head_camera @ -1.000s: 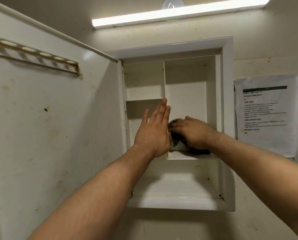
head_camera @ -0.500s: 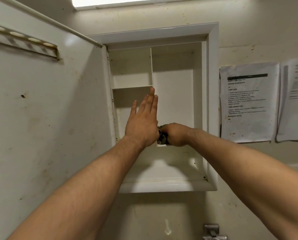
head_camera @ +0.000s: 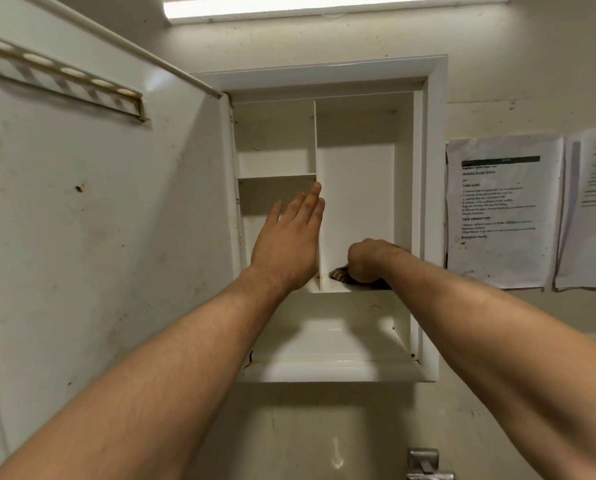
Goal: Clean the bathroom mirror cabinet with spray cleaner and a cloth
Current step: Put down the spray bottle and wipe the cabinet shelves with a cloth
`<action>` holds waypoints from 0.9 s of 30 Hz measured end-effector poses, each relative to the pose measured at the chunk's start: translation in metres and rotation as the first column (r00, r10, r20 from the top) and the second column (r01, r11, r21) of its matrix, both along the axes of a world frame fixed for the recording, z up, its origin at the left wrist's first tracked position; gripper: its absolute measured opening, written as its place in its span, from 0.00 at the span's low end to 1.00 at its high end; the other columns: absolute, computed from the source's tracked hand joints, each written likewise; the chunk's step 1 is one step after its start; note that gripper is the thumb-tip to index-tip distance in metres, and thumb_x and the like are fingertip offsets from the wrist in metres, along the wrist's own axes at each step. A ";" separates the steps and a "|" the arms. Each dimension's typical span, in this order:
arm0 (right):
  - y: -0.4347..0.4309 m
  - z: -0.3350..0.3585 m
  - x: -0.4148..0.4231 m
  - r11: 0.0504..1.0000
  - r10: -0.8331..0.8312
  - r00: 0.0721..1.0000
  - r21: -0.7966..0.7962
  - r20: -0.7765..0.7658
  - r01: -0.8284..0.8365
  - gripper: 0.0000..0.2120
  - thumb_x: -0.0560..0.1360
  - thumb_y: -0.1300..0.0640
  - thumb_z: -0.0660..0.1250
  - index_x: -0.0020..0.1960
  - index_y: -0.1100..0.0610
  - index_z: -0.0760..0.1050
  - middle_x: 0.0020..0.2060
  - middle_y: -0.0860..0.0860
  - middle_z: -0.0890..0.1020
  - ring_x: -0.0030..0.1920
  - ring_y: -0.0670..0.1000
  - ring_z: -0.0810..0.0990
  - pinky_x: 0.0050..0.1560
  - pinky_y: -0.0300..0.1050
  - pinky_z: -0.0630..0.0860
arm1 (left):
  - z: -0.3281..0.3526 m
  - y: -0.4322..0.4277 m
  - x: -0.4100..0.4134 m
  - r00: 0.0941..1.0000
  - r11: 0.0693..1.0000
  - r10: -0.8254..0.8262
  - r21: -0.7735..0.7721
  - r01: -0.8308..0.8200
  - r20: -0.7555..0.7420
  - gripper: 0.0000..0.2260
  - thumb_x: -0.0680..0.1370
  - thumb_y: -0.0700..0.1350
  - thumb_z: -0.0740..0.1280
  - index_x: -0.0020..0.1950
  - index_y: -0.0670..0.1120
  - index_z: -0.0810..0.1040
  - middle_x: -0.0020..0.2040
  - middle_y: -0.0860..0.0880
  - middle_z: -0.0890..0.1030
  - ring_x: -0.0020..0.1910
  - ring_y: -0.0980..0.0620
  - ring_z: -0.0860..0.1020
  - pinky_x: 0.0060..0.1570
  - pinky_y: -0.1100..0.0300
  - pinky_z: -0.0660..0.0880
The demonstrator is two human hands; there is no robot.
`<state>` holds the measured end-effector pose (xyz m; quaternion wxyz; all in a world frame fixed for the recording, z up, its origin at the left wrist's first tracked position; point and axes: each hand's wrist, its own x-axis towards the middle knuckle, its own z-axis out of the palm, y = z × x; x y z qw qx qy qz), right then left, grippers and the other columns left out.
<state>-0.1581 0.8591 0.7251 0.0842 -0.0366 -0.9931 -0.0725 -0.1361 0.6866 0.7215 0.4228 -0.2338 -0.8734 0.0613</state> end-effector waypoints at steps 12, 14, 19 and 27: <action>0.006 -0.011 0.019 0.653 0.301 0.948 -0.702 -0.104 -0.285 0.13 0.77 0.65 0.59 0.51 0.56 0.81 0.45 0.57 0.85 0.41 0.55 0.87 0.45 0.51 0.85 | -0.007 -0.001 -0.001 0.999 1.000 -0.012 0.015 0.012 0.042 0.36 0.77 0.39 0.56 0.85 0.45 0.47 0.85 0.48 0.40 0.83 0.47 0.50 0.80 0.45 0.49; 0.015 -0.007 0.026 0.713 0.340 0.938 -0.630 -0.075 -0.308 0.15 0.74 0.66 0.60 0.47 0.52 0.83 0.46 0.55 0.86 0.41 0.53 0.87 0.42 0.49 0.85 | -0.008 -0.003 -0.002 0.999 1.000 -0.012 0.007 0.012 0.032 0.37 0.76 0.38 0.57 0.85 0.45 0.46 0.85 0.48 0.39 0.83 0.47 0.51 0.81 0.45 0.50; 0.029 -0.003 0.022 0.829 0.086 0.924 -0.487 -0.373 -0.274 0.14 0.77 0.63 0.64 0.60 0.55 0.80 0.54 0.53 0.82 0.50 0.52 0.80 0.47 0.41 0.76 | -0.010 -0.003 -0.004 0.999 1.000 -0.017 0.016 0.017 0.031 0.39 0.76 0.37 0.58 0.85 0.45 0.44 0.84 0.48 0.38 0.83 0.47 0.51 0.81 0.46 0.51; -0.016 -0.023 -0.003 0.846 0.139 0.964 -0.479 -0.227 -0.235 0.07 0.76 0.63 0.67 0.52 0.57 0.80 0.45 0.55 0.84 0.45 0.55 0.84 0.48 0.51 0.84 | -0.009 -0.004 0.000 0.998 1.000 -0.019 0.011 0.018 0.052 0.38 0.76 0.38 0.59 0.85 0.45 0.46 0.85 0.49 0.40 0.82 0.48 0.53 0.80 0.48 0.52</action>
